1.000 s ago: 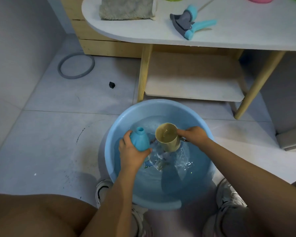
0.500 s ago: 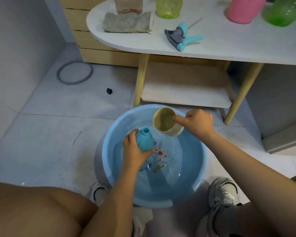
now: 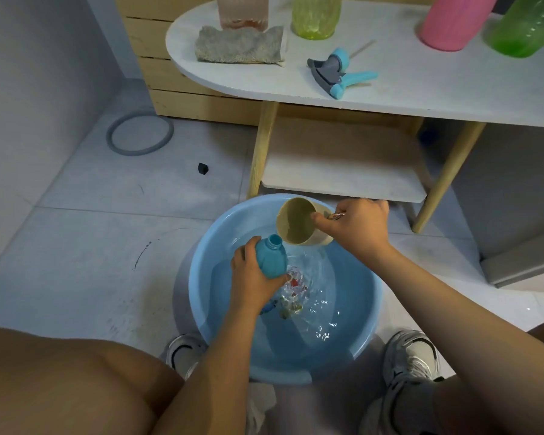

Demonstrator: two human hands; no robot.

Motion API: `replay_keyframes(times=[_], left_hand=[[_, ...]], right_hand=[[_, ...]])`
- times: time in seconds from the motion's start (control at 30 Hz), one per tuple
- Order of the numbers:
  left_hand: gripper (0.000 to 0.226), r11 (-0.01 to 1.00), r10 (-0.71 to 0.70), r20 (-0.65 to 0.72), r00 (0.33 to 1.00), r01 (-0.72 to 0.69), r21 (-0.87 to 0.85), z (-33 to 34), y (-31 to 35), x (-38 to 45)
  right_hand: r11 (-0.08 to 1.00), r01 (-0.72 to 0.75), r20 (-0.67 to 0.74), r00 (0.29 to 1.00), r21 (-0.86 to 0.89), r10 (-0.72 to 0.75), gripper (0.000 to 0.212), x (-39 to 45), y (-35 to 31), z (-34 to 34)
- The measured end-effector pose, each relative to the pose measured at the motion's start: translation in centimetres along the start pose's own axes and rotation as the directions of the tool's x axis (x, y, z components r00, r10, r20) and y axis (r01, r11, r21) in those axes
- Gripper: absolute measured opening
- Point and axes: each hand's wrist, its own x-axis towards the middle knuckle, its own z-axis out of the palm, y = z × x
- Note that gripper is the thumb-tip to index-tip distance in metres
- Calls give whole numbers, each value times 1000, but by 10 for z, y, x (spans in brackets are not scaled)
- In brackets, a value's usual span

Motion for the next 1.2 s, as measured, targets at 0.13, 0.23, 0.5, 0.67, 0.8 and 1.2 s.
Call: replay_keyframes(times=[0.13,0.23,0.5,0.67,0.8,1.2], left_hand=[[96,1000,-5,-3,1000,5,-7,0,1,1],[96,1000,-8,-6,1000,8,-14,1,2,1],[97,1000,-6,-3,1000,6,-13,1,1,1],[97,1000,-12,4,1000,12,-11,0,2,3],[98,1000,-22,13,1000,22,-7,1,3,2],[95,999,-31,-1,1000,31,-14,2,-1,3]], right_hand=[[999,34,-29,999,-11,-34,54,1,-2,-1],[998,49,-54,997,-25,-50,51,2,-4,-2],[995,81,-82,993,-61,-86,49,3,-7,-3],[994,89,-94,991,-58,-95,48,3,-8,-2],[990,133,-158,978,-41,-138,50,3,-8,-1],[974,195,-227,949,-114,-217,47,4,-7,0]])
